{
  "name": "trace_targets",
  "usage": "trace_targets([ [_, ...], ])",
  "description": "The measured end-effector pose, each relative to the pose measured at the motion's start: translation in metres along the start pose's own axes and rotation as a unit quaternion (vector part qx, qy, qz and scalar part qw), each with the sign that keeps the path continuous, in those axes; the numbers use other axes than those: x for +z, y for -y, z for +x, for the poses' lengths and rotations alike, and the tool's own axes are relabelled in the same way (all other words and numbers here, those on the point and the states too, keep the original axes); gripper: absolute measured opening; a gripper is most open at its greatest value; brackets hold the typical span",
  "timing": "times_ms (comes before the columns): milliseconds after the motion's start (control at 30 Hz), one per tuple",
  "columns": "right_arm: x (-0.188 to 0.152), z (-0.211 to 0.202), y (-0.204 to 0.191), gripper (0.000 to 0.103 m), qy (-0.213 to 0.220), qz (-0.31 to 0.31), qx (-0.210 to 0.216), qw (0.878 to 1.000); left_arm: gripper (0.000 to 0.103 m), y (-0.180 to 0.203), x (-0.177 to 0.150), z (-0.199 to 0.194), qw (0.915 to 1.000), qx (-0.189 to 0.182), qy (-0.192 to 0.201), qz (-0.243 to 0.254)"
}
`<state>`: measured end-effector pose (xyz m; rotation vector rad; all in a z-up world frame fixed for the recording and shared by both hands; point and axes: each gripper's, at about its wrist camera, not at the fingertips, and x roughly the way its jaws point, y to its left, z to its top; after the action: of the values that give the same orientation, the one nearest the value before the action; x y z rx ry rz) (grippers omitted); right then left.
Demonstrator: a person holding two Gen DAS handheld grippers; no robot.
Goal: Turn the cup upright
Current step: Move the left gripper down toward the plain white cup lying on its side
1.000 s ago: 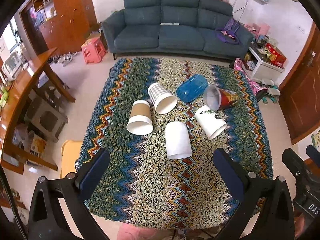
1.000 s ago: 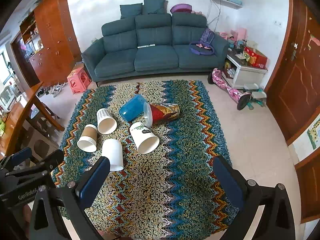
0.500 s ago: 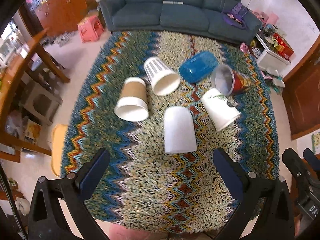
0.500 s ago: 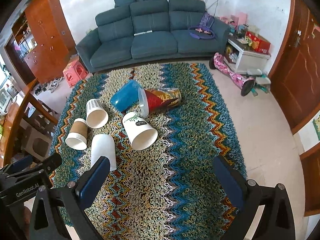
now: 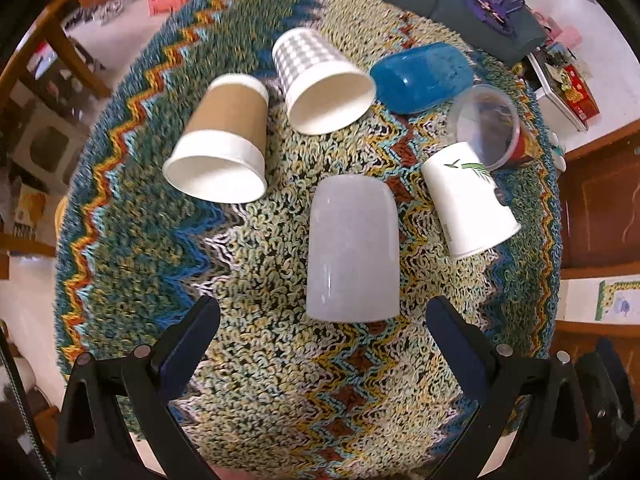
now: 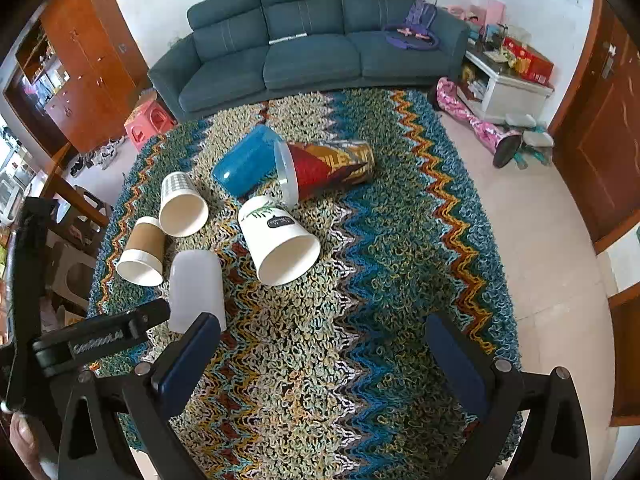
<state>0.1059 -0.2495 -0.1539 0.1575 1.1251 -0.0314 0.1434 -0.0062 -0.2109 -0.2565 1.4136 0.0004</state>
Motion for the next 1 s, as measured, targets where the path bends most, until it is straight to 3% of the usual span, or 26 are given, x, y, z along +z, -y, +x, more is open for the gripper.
trace_targets([
  [333, 0.001, 0.026, 0.006, 0.103, -0.027, 0.009, 0.003, 1.0, 0.102, -0.003, 0.012, 0.032, 0.9981, -0.034, -0.04, -0.033],
  [1000, 0.007, 0.095, 0.007, 0.103, -0.081, 0.022, 0.003, 0.996, 0.102, 0.003, 0.029, 0.069, 0.9979, -0.014, -0.041, -0.048],
])
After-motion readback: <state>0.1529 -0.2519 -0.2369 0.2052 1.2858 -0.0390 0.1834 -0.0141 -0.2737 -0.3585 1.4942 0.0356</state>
